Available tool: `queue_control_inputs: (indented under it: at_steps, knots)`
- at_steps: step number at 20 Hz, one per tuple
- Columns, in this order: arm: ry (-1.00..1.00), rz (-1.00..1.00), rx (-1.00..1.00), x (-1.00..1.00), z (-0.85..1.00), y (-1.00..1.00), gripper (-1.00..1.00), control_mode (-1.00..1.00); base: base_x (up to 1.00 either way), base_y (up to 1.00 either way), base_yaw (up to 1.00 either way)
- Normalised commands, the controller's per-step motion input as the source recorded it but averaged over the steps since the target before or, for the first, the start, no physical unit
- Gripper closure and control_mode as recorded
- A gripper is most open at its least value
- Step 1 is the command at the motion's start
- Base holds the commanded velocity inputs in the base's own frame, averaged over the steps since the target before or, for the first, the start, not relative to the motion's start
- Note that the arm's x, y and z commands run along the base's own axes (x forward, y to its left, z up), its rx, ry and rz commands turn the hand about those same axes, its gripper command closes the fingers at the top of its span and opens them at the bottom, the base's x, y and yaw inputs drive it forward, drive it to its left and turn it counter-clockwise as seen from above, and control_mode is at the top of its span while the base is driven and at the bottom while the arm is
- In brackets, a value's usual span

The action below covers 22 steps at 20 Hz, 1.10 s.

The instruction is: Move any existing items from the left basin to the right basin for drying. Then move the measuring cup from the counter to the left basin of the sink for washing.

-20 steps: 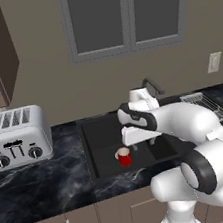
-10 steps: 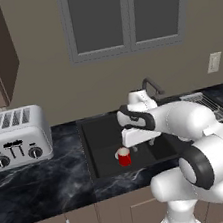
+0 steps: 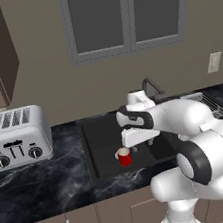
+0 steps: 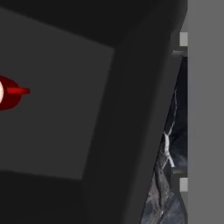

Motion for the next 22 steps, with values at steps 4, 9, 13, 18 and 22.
queue_control_inputs:
  at_steps: [4,9,13,18,22]
  knots:
    - [0.00,0.04,0.00,0.03,-0.09,0.00,-1.00,-1.00,0.00,0.00,0.00]
    - [0.01,0.03,0.00,0.12,-0.13,0.00,-1.00,-1.00,0.00,0.00,0.00]
    - [0.03,0.00,0.00,0.30,-0.06,0.00,-1.00,-1.00,0.00,0.00,0.00]
    - [0.01,0.00,0.00,0.28,0.00,0.00,-1.00,-1.00,0.00,0.00,0.00]
    - [0.01,0.00,0.00,0.28,0.00,0.00,-1.00,-1.00,0.00,0.00,0.00]
